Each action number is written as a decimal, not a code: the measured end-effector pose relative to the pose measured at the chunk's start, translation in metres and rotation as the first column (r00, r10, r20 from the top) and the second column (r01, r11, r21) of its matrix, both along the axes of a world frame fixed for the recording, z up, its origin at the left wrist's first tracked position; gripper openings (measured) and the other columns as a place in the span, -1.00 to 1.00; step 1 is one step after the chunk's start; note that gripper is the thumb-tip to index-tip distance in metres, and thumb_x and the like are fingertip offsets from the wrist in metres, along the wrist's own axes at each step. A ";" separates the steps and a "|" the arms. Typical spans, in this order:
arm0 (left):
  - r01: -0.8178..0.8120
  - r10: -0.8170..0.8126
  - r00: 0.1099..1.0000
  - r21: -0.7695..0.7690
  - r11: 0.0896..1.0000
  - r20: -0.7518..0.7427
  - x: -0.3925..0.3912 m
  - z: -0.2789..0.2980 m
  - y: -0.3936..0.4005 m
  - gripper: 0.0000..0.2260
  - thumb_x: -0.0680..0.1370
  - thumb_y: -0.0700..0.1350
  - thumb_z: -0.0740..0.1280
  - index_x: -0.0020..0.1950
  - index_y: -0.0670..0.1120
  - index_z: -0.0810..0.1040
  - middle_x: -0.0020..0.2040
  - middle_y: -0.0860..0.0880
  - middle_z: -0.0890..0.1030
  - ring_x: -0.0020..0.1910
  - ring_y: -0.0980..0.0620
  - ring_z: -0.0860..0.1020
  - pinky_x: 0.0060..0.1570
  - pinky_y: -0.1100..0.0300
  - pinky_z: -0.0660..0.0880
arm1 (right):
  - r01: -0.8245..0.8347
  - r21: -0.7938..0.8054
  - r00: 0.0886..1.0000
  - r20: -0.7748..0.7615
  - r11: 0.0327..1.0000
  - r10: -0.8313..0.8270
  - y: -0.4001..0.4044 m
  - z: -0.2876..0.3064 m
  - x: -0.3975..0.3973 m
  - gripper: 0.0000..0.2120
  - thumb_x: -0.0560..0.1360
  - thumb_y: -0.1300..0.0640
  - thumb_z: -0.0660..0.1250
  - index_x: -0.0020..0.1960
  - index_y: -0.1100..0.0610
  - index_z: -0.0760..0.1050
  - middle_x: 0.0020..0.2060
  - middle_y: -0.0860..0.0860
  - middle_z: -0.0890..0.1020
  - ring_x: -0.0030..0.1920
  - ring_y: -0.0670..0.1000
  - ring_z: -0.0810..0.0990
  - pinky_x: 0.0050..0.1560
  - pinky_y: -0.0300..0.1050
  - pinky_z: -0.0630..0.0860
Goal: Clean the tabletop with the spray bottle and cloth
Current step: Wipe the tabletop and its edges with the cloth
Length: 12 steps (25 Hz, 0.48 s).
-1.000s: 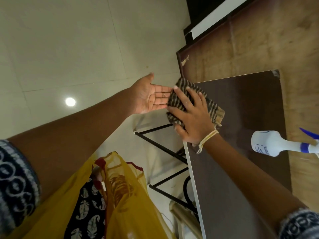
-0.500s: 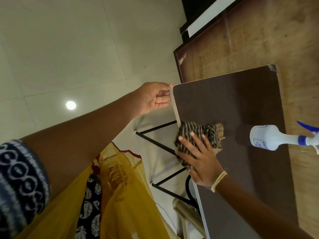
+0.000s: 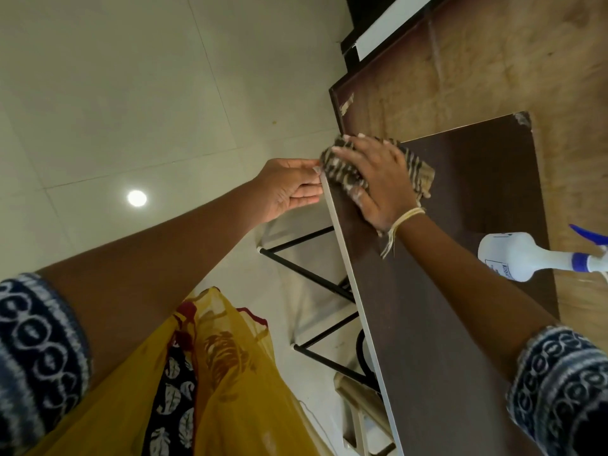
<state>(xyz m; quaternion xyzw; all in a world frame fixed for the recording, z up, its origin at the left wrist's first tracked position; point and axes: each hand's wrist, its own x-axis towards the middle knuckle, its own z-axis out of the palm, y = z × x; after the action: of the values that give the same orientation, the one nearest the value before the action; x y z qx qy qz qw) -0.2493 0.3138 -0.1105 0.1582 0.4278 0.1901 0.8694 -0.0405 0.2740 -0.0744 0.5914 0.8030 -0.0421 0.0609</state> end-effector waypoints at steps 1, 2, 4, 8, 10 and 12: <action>0.025 -0.025 1.000 0.024 0.999 -0.017 0.000 -0.001 0.004 -0.75 0.58 -0.21 0.35 0.25 -0.19 0.57 0.04 -0.18 0.67 0.11 -0.13 0.65 0.02 0.08 0.62 | 0.067 0.020 0.998 0.014 0.998 -0.067 0.013 -0.001 0.013 -0.46 0.57 -0.19 -0.05 0.36 0.08 0.42 0.27 0.14 0.52 0.31 0.20 0.45 0.30 0.13 0.23; 0.058 -0.056 0.998 0.054 0.997 -0.031 0.000 -0.001 0.008 -0.74 0.58 -0.18 0.36 0.25 -0.20 0.56 0.00 -0.17 0.67 0.10 -0.14 0.66 0.02 0.07 0.62 | 0.148 0.045 0.988 0.040 0.988 -0.149 0.024 -0.002 0.030 -0.47 0.58 -0.21 -0.06 0.27 0.12 0.44 0.14 0.17 0.56 0.17 0.24 0.50 0.21 0.14 0.28; 0.147 -0.138 0.988 0.129 0.981 -0.075 0.001 0.001 0.018 -0.69 0.54 -0.11 0.41 0.24 -0.21 0.56 -0.03 -0.17 0.67 0.05 -0.13 0.67 0.01 0.08 0.64 | 0.344 0.074 0.932 0.095 0.936 -0.350 0.039 0.001 0.062 -0.42 0.57 -0.22 -0.08 0.20 0.19 0.48 0.04 0.22 0.58 0.08 0.28 0.51 0.14 0.15 0.31; 0.334 -0.308 0.942 0.282 0.899 -0.134 0.012 0.010 0.041 -0.70 0.51 -0.13 0.45 0.20 -0.20 0.60 0.06 -0.18 0.68 -0.06 0.00 0.69 -0.15 0.24 0.63 | 0.609 0.088 0.769 0.175 0.788 -0.614 0.058 0.005 0.073 -0.44 0.51 -0.16 0.04 0.12 0.27 0.54 0.06 0.29 0.59 0.15 0.30 0.49 0.25 0.14 0.28; 0.406 -0.355 0.911 0.309 0.860 -0.210 0.021 0.020 0.050 -0.74 0.50 -0.21 0.45 0.18 -0.21 0.62 0.07 -0.19 0.67 -0.08 0.01 0.67 -0.14 0.23 0.62 | 0.580 0.107 0.797 0.129 0.808 -0.590 0.056 0.004 0.056 -0.48 0.50 -0.15 0.09 0.02 0.26 0.59 -0.01 0.29 0.62 0.09 0.31 0.52 0.23 0.18 0.31; 0.500 -0.422 0.858 0.289 0.816 -0.294 0.032 0.029 0.058 -0.75 0.49 -0.27 0.44 0.17 -0.23 0.62 0.06 -0.19 0.66 -0.02 -0.06 0.65 0.01 0.10 0.61 | 0.475 0.117 0.873 0.064 0.872 -0.484 0.047 0.000 0.033 -0.55 0.53 -0.13 0.10 -0.09 0.19 0.61 -0.13 0.18 0.65 -0.02 0.25 0.55 0.15 0.16 0.35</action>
<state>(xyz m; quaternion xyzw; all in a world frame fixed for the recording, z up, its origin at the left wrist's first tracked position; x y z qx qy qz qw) -0.2176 0.3723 -0.0818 0.4318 0.4267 0.0284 0.7942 -0.0074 0.3207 -0.0743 0.7757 0.6285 0.0105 0.0561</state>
